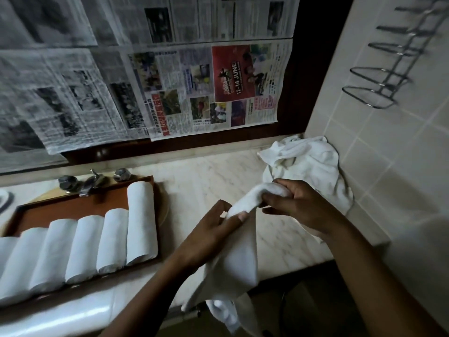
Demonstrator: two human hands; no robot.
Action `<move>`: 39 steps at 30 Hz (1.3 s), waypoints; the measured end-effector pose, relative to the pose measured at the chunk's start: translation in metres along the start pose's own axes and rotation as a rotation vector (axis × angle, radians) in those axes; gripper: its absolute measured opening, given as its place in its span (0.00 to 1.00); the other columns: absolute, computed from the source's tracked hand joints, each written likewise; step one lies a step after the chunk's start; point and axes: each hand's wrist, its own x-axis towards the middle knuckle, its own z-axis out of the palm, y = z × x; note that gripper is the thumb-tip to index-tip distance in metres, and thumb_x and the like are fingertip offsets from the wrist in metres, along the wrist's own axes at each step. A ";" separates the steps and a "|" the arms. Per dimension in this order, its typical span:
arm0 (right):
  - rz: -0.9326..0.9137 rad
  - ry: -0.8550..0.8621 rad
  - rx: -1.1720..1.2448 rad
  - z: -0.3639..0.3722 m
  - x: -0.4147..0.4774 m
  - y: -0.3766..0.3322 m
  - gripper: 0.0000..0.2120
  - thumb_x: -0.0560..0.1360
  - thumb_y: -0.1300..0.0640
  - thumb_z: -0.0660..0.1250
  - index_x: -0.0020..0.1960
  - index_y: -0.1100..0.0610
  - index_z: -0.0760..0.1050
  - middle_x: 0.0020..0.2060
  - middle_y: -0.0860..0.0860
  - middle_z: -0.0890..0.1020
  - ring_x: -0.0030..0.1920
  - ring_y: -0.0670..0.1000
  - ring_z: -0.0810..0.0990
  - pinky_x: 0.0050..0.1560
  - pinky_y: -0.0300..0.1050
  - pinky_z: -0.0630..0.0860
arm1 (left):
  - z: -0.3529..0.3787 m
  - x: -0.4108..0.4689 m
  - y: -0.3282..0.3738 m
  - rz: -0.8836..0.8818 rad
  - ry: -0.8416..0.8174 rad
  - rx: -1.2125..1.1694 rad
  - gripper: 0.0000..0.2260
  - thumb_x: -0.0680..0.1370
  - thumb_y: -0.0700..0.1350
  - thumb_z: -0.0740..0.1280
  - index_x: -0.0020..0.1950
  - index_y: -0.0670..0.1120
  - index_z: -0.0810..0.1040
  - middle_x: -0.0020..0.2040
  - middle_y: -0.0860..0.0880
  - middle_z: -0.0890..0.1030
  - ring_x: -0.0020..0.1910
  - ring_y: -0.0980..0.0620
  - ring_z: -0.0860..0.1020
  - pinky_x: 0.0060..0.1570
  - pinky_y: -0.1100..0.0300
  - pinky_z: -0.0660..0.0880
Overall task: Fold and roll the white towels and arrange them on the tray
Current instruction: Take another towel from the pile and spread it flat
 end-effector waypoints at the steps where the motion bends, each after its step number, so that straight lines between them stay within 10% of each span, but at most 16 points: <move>1: 0.014 -0.001 0.090 0.001 0.003 -0.002 0.16 0.75 0.56 0.75 0.56 0.67 0.80 0.52 0.64 0.85 0.55 0.60 0.85 0.61 0.57 0.81 | -0.003 -0.002 0.002 0.005 -0.026 -0.053 0.33 0.74 0.73 0.65 0.56 0.42 0.74 0.51 0.39 0.79 0.49 0.42 0.79 0.55 0.40 0.75; 6: 0.068 0.147 0.511 -0.001 0.024 -0.016 0.17 0.68 0.60 0.70 0.56 0.59 0.74 0.45 0.60 0.79 0.44 0.56 0.82 0.44 0.51 0.81 | -0.024 -0.005 0.012 -0.003 0.045 -0.071 0.24 0.74 0.61 0.72 0.54 0.40 0.80 0.51 0.38 0.84 0.53 0.36 0.82 0.58 0.35 0.76; 13: -0.139 0.049 0.150 0.036 0.032 -0.029 0.10 0.82 0.65 0.61 0.52 0.56 0.81 0.44 0.52 0.83 0.47 0.49 0.79 0.50 0.45 0.74 | -0.019 0.013 0.020 0.141 0.087 0.225 0.16 0.75 0.60 0.71 0.58 0.54 0.76 0.46 0.46 0.85 0.47 0.43 0.84 0.48 0.39 0.81; 18: -0.243 -0.018 -0.085 0.041 0.022 -0.035 0.18 0.74 0.52 0.78 0.60 0.55 0.78 0.51 0.49 0.86 0.51 0.50 0.85 0.52 0.44 0.81 | -0.015 0.014 0.037 0.161 0.178 -0.152 0.05 0.81 0.38 0.65 0.54 0.41 0.80 0.48 0.41 0.85 0.47 0.40 0.83 0.45 0.45 0.79; 24: -0.074 -0.137 -0.682 0.023 0.012 0.018 0.14 0.76 0.43 0.75 0.41 0.53 0.80 0.33 0.51 0.80 0.34 0.48 0.78 0.39 0.49 0.72 | -0.046 0.011 0.035 0.092 0.246 -0.319 0.06 0.78 0.35 0.63 0.44 0.44 0.76 0.38 0.44 0.79 0.38 0.48 0.78 0.36 0.57 0.72; 29: -0.093 -0.022 -0.411 0.013 0.013 0.021 0.14 0.83 0.48 0.66 0.43 0.56 0.75 0.34 0.49 0.76 0.37 0.49 0.74 0.43 0.50 0.70 | -0.054 0.004 -0.003 0.114 0.186 0.077 0.09 0.79 0.49 0.65 0.47 0.45 0.82 0.47 0.47 0.85 0.46 0.48 0.82 0.47 0.53 0.78; 32: -0.175 0.037 -0.385 0.021 0.020 0.011 0.15 0.83 0.49 0.65 0.41 0.56 0.73 0.32 0.44 0.72 0.35 0.44 0.71 0.38 0.42 0.67 | -0.052 0.004 -0.005 0.033 0.250 0.033 0.19 0.85 0.54 0.57 0.45 0.46 0.81 0.44 0.52 0.85 0.44 0.57 0.83 0.48 0.61 0.78; 35: -0.164 -0.012 -0.311 0.024 0.018 0.007 0.16 0.82 0.46 0.67 0.37 0.49 0.73 0.31 0.42 0.72 0.34 0.43 0.71 0.38 0.40 0.67 | -0.054 0.000 0.001 -0.016 0.261 -0.132 0.20 0.82 0.58 0.66 0.53 0.41 0.83 0.50 0.42 0.86 0.53 0.42 0.85 0.57 0.46 0.81; 39: -0.063 -0.224 -0.370 0.021 0.011 0.013 0.08 0.72 0.46 0.79 0.44 0.47 0.82 0.38 0.44 0.84 0.39 0.46 0.83 0.42 0.44 0.76 | -0.056 -0.005 -0.001 0.073 0.326 -0.152 0.17 0.82 0.49 0.67 0.50 0.33 0.81 0.45 0.37 0.85 0.44 0.44 0.84 0.47 0.50 0.78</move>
